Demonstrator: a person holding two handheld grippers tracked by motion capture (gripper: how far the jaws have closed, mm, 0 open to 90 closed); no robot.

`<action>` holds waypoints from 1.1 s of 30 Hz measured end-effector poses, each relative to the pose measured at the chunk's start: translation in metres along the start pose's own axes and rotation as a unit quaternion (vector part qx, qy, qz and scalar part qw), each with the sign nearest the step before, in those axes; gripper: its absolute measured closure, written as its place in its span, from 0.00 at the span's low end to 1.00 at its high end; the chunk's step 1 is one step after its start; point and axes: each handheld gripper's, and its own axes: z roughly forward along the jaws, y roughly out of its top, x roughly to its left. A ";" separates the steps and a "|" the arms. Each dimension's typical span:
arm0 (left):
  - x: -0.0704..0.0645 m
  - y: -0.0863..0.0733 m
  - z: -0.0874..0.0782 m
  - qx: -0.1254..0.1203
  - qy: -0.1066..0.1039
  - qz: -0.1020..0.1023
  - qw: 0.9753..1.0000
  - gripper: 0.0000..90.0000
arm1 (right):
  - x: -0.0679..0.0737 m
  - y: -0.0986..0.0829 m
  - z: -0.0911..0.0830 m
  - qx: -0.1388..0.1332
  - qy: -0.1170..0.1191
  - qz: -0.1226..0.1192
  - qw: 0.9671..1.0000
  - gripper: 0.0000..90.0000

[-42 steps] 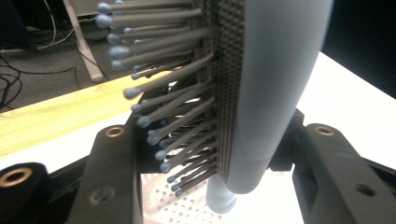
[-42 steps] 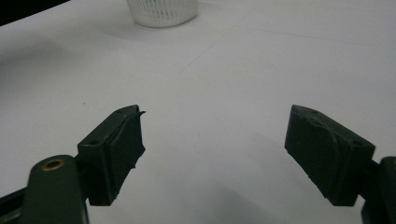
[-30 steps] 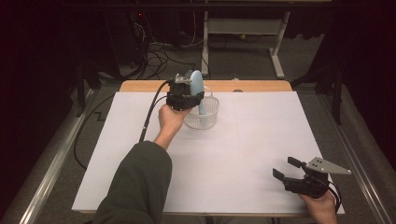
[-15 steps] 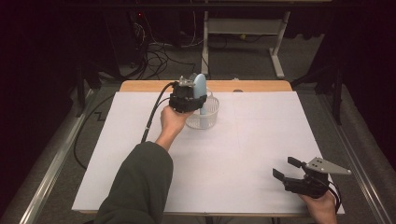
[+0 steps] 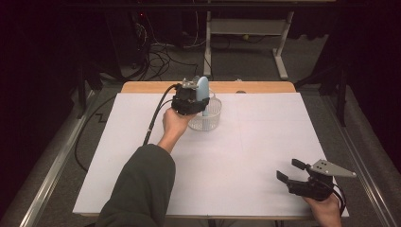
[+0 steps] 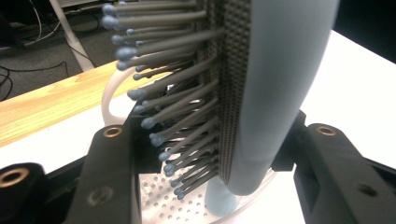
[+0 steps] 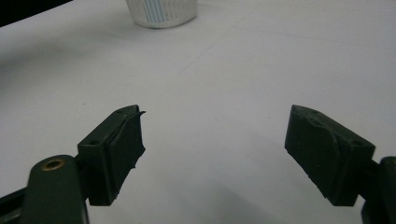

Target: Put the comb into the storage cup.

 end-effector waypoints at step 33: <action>0.019 -0.007 -0.007 -0.005 0.012 -0.023 1.000 0.45 | 0.000 0.000 0.000 0.000 -0.004 -0.003 1.000 0.22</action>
